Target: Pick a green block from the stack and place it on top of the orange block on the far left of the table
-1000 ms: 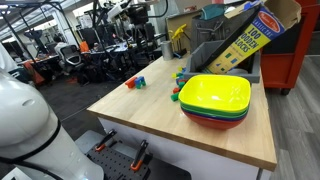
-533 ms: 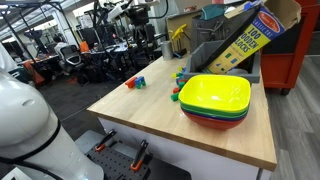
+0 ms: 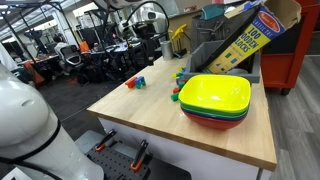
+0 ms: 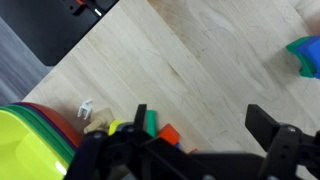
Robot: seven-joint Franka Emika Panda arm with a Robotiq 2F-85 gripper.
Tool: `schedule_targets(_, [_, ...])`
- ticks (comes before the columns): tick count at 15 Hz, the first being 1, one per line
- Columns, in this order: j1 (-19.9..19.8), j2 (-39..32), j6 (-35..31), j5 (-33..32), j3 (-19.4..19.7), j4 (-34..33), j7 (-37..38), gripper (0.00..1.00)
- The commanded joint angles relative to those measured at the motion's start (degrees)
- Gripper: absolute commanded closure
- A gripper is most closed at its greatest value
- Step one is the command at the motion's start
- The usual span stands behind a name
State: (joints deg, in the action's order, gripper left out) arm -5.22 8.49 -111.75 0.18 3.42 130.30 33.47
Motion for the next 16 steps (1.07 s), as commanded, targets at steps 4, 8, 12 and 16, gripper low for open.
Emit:
schedule_targets(4, [-1.87, -3.72, -4.24, 3.71, 1.42, 0.48, 8.56, 0.00])
schedule_targets(8, [-2.77, -6.15, -6.65, 6.07, 3.11, 0.39, 10.20, 0.00])
schedule_targets(12, [-3.36, -9.01, -9.55, 8.39, 4.59, -0.37, 9.47, 0.00])
schedule_targets(16, [-3.83, -12.14, -12.23, 9.31, 5.80, -1.51, 9.75, 0.00])
